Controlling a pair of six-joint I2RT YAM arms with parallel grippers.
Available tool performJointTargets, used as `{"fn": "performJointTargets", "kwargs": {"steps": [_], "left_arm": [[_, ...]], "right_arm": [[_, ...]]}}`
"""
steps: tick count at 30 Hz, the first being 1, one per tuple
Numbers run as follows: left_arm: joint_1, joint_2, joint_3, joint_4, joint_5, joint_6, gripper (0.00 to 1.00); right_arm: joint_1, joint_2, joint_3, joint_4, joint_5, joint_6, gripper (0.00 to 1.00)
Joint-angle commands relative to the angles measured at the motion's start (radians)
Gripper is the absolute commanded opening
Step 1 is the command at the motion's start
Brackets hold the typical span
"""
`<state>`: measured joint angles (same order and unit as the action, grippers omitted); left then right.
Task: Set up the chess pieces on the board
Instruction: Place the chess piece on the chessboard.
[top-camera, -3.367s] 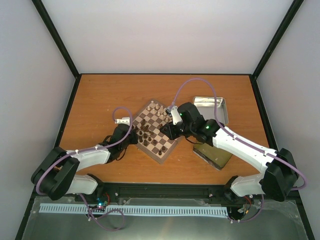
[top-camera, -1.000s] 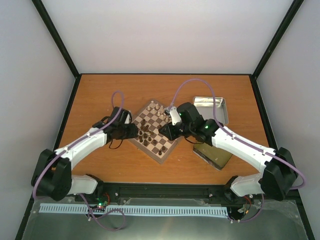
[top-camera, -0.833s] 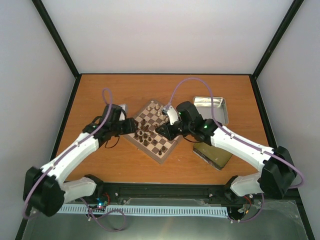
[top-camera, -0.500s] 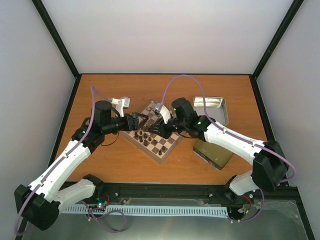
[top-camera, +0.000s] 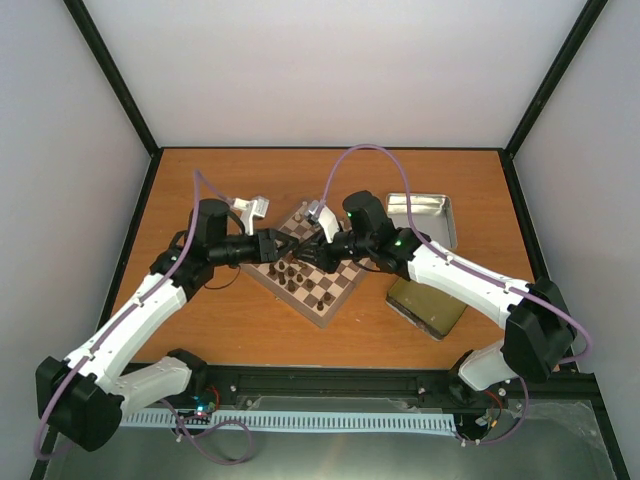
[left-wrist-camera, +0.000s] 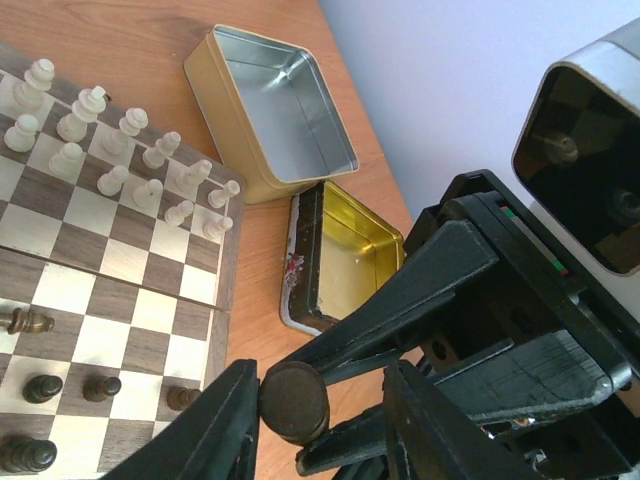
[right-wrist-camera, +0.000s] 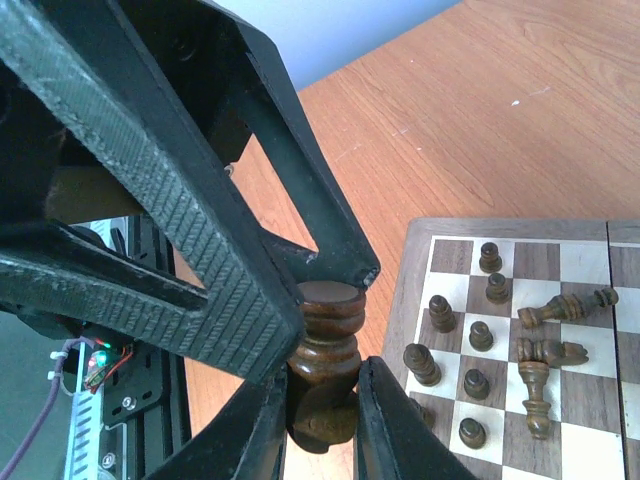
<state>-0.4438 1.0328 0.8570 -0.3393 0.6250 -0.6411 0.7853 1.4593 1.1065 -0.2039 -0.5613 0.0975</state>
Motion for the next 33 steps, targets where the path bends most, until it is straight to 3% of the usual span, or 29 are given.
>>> {"fn": "performJointTargets", "kwargs": {"steps": [1,8,12,14,19,22,26,29,33], "left_arm": [[0.004,0.001,0.013,0.016,0.043,0.005,0.32],[0.004,0.007,0.008,0.022,0.04,0.001,0.23],[0.004,0.02,0.013,0.024,0.046,0.0,0.33],[0.004,0.023,0.014,0.027,0.045,-0.002,0.33],[0.004,0.02,0.029,0.03,0.035,-0.016,0.11],[0.004,0.001,0.038,0.042,0.018,-0.042,0.07],[0.004,-0.049,0.03,0.145,-0.005,-0.175,0.04],[0.004,-0.084,0.01,0.325,0.001,-0.325,0.03],[0.004,-0.095,0.019,0.476,-0.018,-0.453,0.03]], "right_arm": [[-0.003,0.001,0.026,0.048,0.005,0.01,0.13],[-0.003,-0.009,0.026,0.062,-0.003,0.019,0.13],[-0.003,-0.014,0.022,0.066,-0.014,0.021,0.13],[-0.003,-0.016,0.022,0.068,-0.017,0.02,0.13],[-0.003,-0.024,0.021,0.071,-0.008,0.037,0.14],[-0.003,-0.037,0.016,0.072,0.033,0.089,0.26],[-0.008,-0.089,0.02,0.136,0.044,0.299,0.51],[-0.008,-0.15,-0.048,0.335,0.049,0.484,0.62],[-0.006,-0.198,-0.162,0.643,0.033,0.744,0.66]]}}
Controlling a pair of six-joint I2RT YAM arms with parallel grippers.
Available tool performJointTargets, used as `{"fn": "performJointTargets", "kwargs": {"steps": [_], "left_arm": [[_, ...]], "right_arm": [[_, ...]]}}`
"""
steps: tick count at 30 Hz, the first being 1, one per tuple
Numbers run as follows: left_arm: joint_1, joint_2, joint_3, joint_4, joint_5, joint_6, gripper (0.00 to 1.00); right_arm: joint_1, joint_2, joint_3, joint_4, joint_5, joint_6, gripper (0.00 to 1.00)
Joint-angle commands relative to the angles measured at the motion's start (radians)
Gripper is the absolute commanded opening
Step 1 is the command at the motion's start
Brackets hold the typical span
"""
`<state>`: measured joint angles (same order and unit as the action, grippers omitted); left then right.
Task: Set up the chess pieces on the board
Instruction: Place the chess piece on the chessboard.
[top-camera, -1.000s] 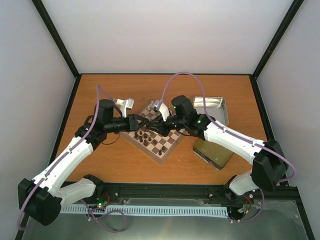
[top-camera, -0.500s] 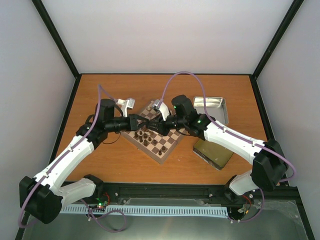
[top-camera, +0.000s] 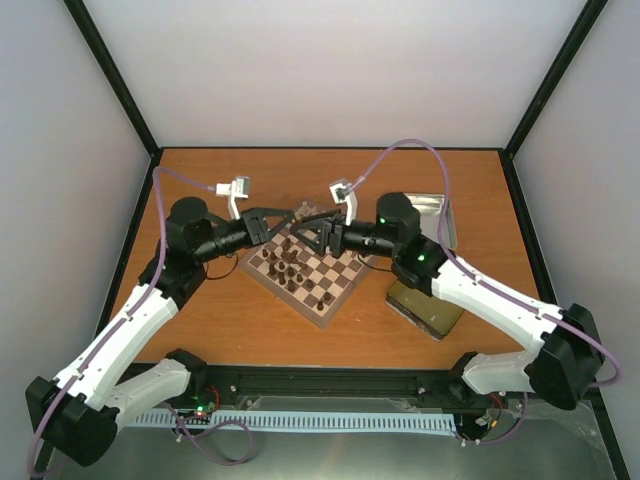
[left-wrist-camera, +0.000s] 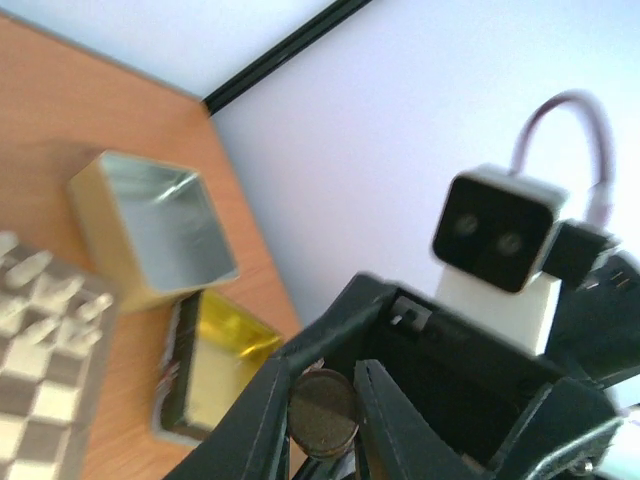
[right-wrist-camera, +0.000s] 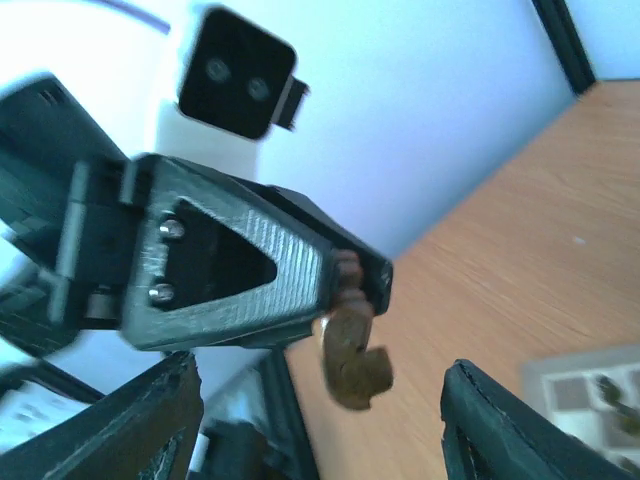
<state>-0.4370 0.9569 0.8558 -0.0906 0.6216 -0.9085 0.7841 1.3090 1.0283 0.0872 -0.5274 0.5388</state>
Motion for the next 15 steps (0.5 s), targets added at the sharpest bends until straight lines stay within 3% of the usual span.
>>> {"fn": "performJointTargets", "kwargs": {"steps": [1,5,8,15], "left_arm": [[-0.003,-0.021,0.023,0.265,-0.019,-0.202,0.03],[-0.003,-0.022,0.023,0.368,-0.033,-0.239,0.03],[-0.003,-0.022,0.028,0.419,-0.03,-0.247,0.03],[-0.003,-0.025,0.02,0.47,-0.025,-0.239,0.03]], "right_arm": [[-0.005,-0.049,-0.101,0.414,0.002,0.356,0.66],[-0.005,-0.037,-0.106,0.554,0.013,0.507,0.63],[-0.005,-0.027,-0.112,0.609,0.046,0.602,0.55],[-0.005,0.032,-0.067,0.707,0.015,0.701,0.44]]}}
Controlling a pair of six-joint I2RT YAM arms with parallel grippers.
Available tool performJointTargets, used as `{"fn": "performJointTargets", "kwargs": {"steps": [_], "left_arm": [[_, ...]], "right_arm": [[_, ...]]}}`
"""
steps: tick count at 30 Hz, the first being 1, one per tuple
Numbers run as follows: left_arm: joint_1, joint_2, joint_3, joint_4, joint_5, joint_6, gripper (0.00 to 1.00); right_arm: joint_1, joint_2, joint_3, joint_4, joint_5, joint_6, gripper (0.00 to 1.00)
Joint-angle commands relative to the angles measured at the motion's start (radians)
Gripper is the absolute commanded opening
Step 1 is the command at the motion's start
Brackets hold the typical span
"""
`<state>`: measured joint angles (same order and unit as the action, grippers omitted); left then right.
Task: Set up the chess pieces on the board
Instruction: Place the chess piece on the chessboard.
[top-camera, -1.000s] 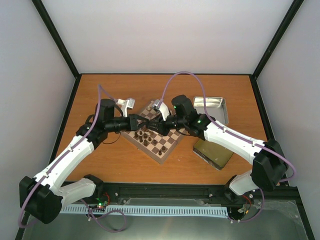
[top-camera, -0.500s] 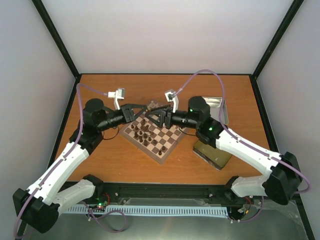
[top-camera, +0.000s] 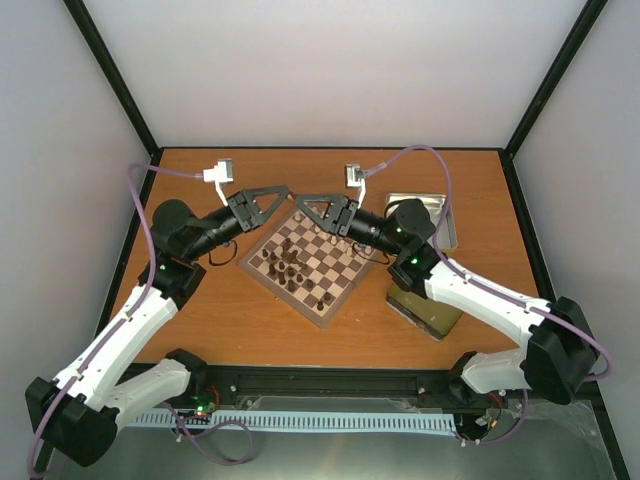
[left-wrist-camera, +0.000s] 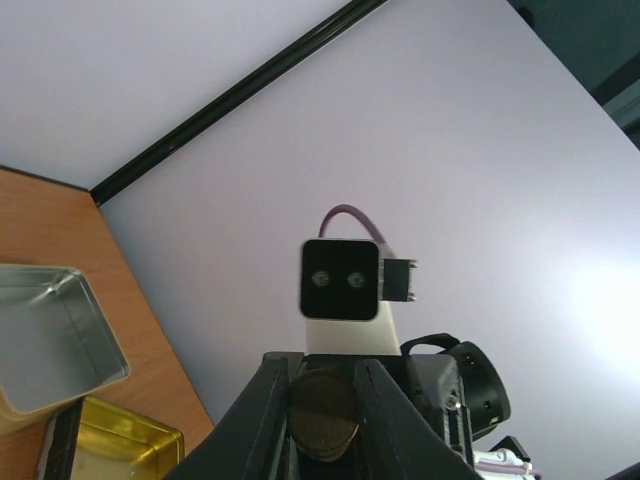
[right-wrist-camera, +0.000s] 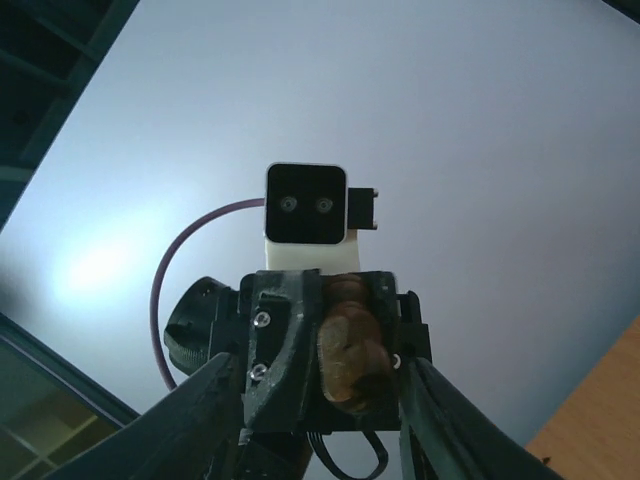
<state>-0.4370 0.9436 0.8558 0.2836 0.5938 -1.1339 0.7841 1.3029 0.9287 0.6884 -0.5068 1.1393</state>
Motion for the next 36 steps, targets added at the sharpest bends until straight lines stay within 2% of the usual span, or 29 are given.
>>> {"fn": "performJointTargets", "kwargs": {"steps": [1,5,12,19,21,24,26,27,29,33,36], "left_arm": [[-0.003,-0.012,0.017,0.107,0.004,-0.016,0.03],[-0.003,-0.013,0.005,0.129,-0.002,-0.002,0.03],[-0.003,-0.01,-0.023,0.16,0.008,0.034,0.02],[-0.003,-0.01,-0.035,0.168,-0.009,0.073,0.03],[-0.003,-0.013,-0.037,0.16,-0.018,0.089,0.08],[-0.003,-0.026,-0.04,0.092,-0.064,0.138,0.31],[-0.003,-0.047,-0.038,0.011,-0.117,0.191,0.44],[-0.003,-0.06,-0.037,-0.031,-0.154,0.22,0.53],[-0.003,-0.097,-0.033,-0.126,-0.231,0.284,0.65],[-0.003,-0.172,-0.028,-0.3,-0.41,0.416,0.81],[-0.003,-0.22,-0.032,-0.403,-0.569,0.506,0.85]], "right_arm": [[-0.005,0.047,0.035,0.126,-0.008,0.117,0.42],[-0.005,0.062,0.037,0.169,-0.008,0.147,0.37],[-0.005,0.07,0.061,0.192,0.008,0.148,0.23],[-0.005,0.099,0.123,0.225,-0.043,0.186,0.05],[-0.005,0.09,0.113,0.218,-0.04,0.18,0.03],[-0.005,0.066,0.097,0.156,-0.026,0.125,0.03],[-0.006,0.042,0.076,0.068,-0.017,0.061,0.03],[-0.006,0.024,0.071,-0.008,-0.007,0.01,0.03],[-0.006,-0.018,0.072,-0.219,0.038,-0.152,0.03],[-0.005,-0.041,0.125,-0.783,0.2,-0.47,0.03],[0.004,-0.004,0.166,-1.083,0.343,-0.619,0.03]]}}
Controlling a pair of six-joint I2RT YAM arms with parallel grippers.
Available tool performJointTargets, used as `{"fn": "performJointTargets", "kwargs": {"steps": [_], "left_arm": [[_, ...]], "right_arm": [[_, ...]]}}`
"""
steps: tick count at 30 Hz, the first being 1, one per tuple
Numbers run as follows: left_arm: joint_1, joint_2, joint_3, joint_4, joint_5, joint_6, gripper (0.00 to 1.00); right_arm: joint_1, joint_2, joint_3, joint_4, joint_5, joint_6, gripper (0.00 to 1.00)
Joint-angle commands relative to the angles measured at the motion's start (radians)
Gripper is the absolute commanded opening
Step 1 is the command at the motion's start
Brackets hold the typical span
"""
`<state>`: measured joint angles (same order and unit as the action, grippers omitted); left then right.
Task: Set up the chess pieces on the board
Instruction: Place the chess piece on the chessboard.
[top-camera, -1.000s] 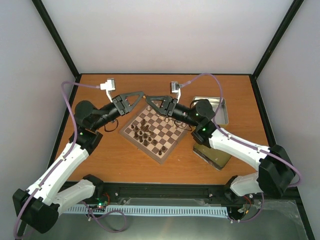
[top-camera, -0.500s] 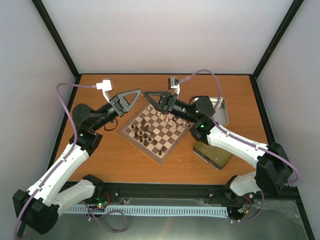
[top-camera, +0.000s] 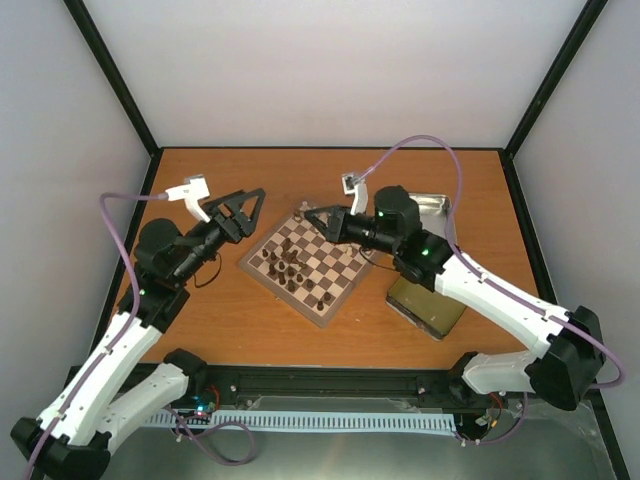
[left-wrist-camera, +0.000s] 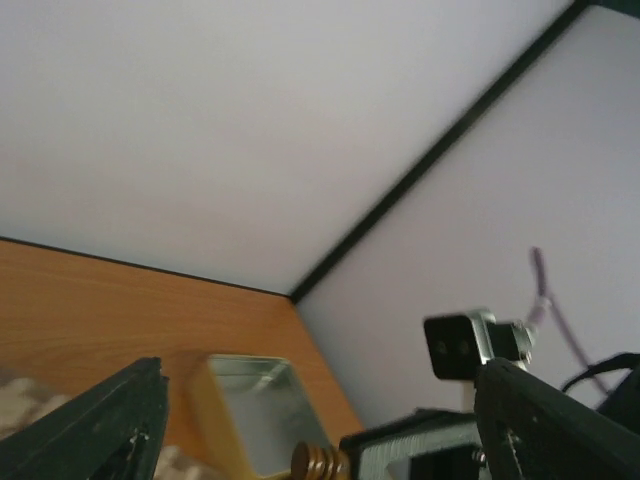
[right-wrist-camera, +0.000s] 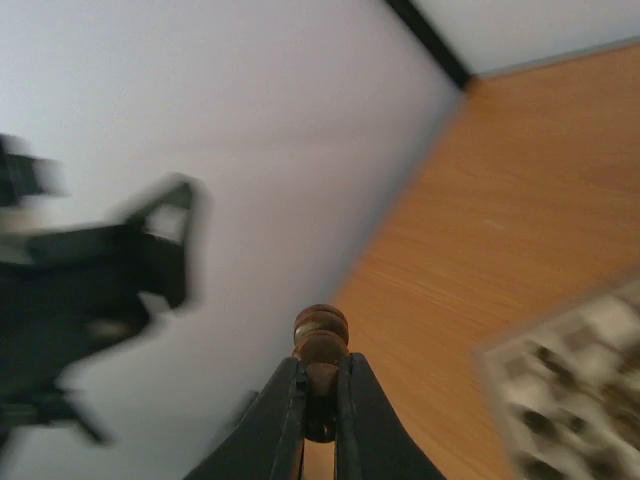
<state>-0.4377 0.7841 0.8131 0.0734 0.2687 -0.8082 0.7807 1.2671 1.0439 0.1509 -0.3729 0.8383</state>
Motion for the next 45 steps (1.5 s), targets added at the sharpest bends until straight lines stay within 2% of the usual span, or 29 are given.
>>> {"fn": "performJointTargets", "kwargs": {"steps": [1,4,8,15,28,45], "left_arm": [[-0.002,-0.071,0.011,-0.219,-0.281,0.21,0.86],[-0.002,-0.089,0.014,-0.269,-0.373,0.279,0.86],[-0.003,-0.1,0.018,-0.319,-0.468,0.344,0.87],[-0.003,-0.106,0.024,-0.35,-0.623,0.37,0.88],[-0.003,-0.14,-0.007,-0.351,-0.684,0.385,0.91],[-0.003,-0.148,-0.025,-0.347,-0.674,0.369,0.94]], "right_arm": [[0.016,0.045,0.056,-0.621,0.247,-0.351,0.03],[0.064,0.103,0.08,-0.787,0.325,-0.415,0.03],[0.148,0.198,0.142,-0.92,0.376,-0.462,0.03],[0.245,0.372,0.282,-0.989,0.408,-0.506,0.03],[0.288,0.604,0.477,-1.086,0.449,-0.549,0.03],[0.305,0.689,0.519,-1.15,0.432,-0.564,0.03]]}}
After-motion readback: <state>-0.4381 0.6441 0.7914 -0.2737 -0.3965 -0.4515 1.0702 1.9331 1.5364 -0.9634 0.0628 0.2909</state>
